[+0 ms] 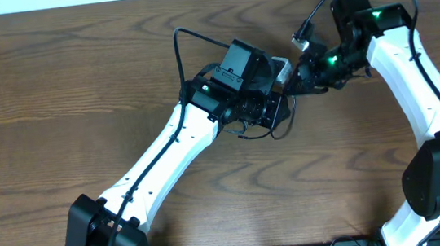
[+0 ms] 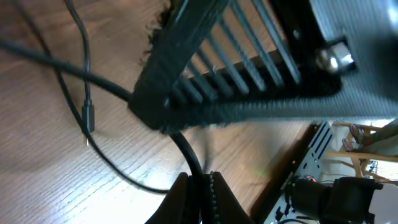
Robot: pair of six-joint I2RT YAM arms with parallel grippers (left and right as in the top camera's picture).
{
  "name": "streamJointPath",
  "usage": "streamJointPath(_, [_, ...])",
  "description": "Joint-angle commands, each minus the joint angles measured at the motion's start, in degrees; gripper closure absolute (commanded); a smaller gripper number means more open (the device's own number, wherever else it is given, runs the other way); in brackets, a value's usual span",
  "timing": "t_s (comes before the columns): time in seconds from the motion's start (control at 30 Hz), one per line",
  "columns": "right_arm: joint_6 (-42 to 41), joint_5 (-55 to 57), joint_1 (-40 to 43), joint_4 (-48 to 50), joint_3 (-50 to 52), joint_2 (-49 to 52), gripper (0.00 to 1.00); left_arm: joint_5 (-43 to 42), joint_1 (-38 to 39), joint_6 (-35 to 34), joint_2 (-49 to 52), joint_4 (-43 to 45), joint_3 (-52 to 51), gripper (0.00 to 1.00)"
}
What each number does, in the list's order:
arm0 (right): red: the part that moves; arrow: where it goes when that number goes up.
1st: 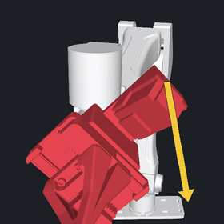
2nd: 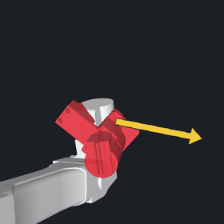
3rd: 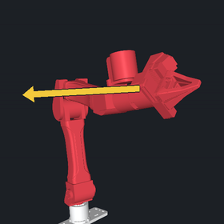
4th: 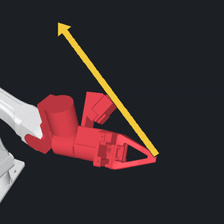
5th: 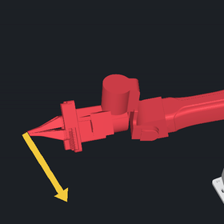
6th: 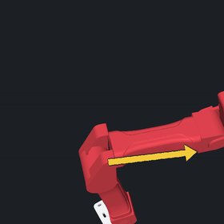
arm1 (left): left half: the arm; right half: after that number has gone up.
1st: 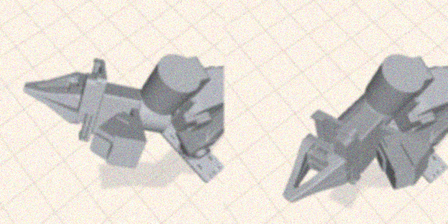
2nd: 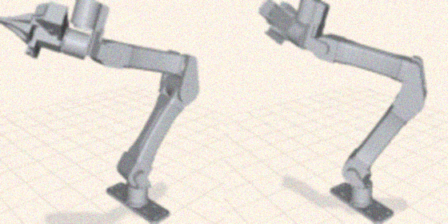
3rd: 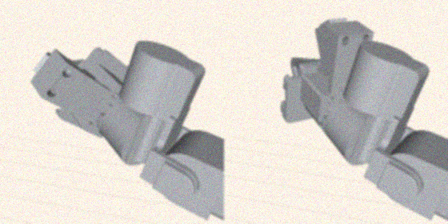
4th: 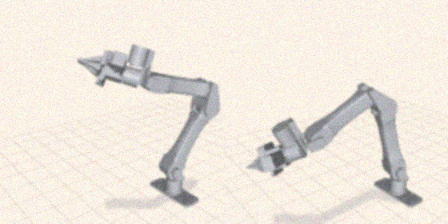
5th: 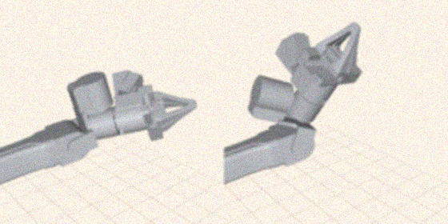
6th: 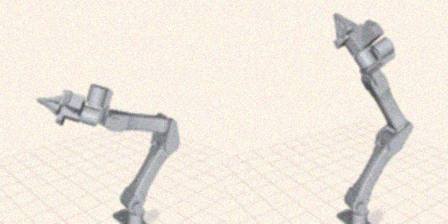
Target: Untangle cables
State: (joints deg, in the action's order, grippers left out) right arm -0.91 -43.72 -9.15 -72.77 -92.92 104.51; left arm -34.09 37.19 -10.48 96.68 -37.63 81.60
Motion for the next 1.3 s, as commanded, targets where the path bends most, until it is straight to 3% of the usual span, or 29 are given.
streamJointPath(0.0, [0.8,-1.7,-0.7,-0.1,0.1,0.1,0.88,-1.5,0.3,1.0,0.3,0.4,-0.5,0.92])
streamJointPath(0.9, [0.8,1.6,-0.8,-5.0,0.1,0.1,0.88,-1.6,1.1,0.7,0.2,3.0,-0.5,0.92])
streamJointPath(1.03, [0.8,1.6,-1.1,-4.8,0.1,0.1,0.88,-7.0,1.2,0.7,0.1,5.8,-0.5,0.92])
streamJointPath(1.1, [0.8,1.6,-1.1,-4.8,0.1,0.1,0.90,-7.3,1.2,0.7,0.0,6.3,-0.5,0.93])
streamJointPath(1.17, [0.8,1.6,-1.1,-4.8,0.1,0.1,0.99,-7.3,1.2,0.7,0.0,6.0,-0.5,0.92])
streamJointPath(1.27, [0.8,1.6,-1.1,-4.8,0.1,0.1,0.99,-7.2,1.1,0.8,0.0,5.4,-0.5,0.92])
